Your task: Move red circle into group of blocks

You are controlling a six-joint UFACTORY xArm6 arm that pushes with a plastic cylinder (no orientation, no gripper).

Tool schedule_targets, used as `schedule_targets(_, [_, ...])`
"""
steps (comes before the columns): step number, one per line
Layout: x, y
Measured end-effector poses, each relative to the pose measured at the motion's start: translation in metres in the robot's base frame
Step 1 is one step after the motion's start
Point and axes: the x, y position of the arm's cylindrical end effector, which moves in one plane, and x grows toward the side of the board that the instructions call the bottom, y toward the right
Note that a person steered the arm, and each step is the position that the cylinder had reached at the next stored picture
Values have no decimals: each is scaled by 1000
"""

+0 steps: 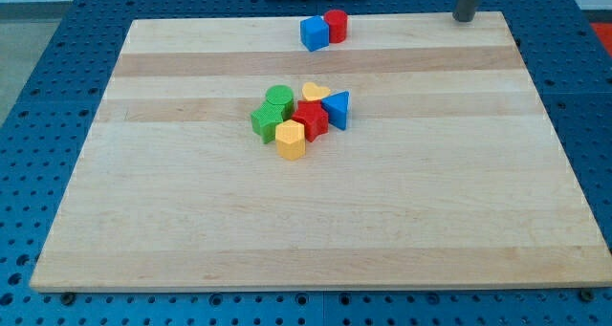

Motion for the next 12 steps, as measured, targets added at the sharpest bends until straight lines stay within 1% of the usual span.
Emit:
schedule_targets(1, [-7, -27])
schedule_targets(4, [-8, -135])
schedule_targets(5, [-7, -144])
schedule_targets(7, [-7, -186])
schedule_targets(8, [17, -192])
schedule_targets(9, [52, -192])
schedule_targets(10, [73, -192])
schedule_targets(11, [78, -201])
schedule_targets(12, [79, -222])
